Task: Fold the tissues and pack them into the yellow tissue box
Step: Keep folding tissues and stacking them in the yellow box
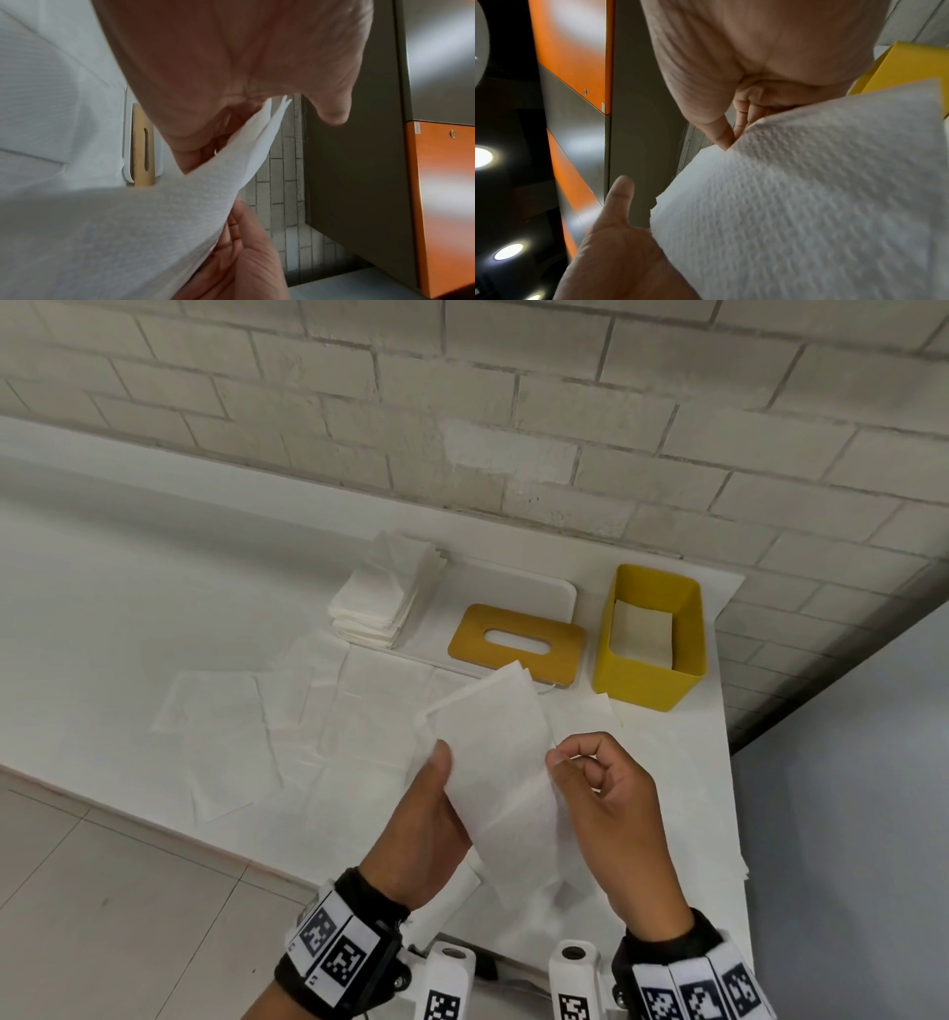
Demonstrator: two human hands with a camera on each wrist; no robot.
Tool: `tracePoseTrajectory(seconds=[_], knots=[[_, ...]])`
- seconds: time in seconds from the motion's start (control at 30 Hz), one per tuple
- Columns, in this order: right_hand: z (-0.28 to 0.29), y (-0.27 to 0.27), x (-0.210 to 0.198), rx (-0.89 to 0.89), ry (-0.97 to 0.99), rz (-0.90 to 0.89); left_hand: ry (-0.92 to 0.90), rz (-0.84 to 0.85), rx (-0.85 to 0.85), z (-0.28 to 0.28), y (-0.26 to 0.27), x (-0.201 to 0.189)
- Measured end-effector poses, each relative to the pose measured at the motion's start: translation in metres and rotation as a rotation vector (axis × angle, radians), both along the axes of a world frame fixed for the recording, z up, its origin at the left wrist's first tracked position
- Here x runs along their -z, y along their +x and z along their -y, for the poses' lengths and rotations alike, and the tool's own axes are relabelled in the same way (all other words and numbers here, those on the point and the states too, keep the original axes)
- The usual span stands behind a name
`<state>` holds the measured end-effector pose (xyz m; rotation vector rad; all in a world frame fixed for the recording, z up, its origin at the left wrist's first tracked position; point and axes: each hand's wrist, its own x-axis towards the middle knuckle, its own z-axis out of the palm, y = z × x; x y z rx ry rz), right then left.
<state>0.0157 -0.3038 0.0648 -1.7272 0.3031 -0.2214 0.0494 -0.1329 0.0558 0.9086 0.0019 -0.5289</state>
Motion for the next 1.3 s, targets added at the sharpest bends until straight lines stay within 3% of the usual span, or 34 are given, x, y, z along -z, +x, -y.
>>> tracePoseTrajectory(seconds=[0.6, 0.77, 0.87, 0.97, 1.07, 1.3], knots=[[0.006, -0.001, 0.002, 0.007, 0.013, 0.001, 0.134, -0.063, -0.076, 0.014, 0.007, -0.005], [0.023, 0.004, 0.014, -0.02, 0.025, -0.13, 0.214, -0.066, -0.22, -0.011, 0.022, -0.006], [0.042, 0.008, 0.041, -0.063, -0.16, -0.293, 0.295, -0.041, -0.352, -0.053, 0.039, -0.011], [0.044, 0.007, 0.068, -0.215, -0.431, -0.472, 0.422, -0.029, -0.476, -0.104, 0.049, -0.013], [0.026, 0.006, 0.086, -0.299, -0.588, -0.501, 0.534, -0.033, -0.553, -0.145, 0.051, -0.01], [-0.02, 0.021, 0.091, -0.25, -0.566, -0.529, 0.625, -0.1, -0.501, -0.168, 0.045, 0.002]])
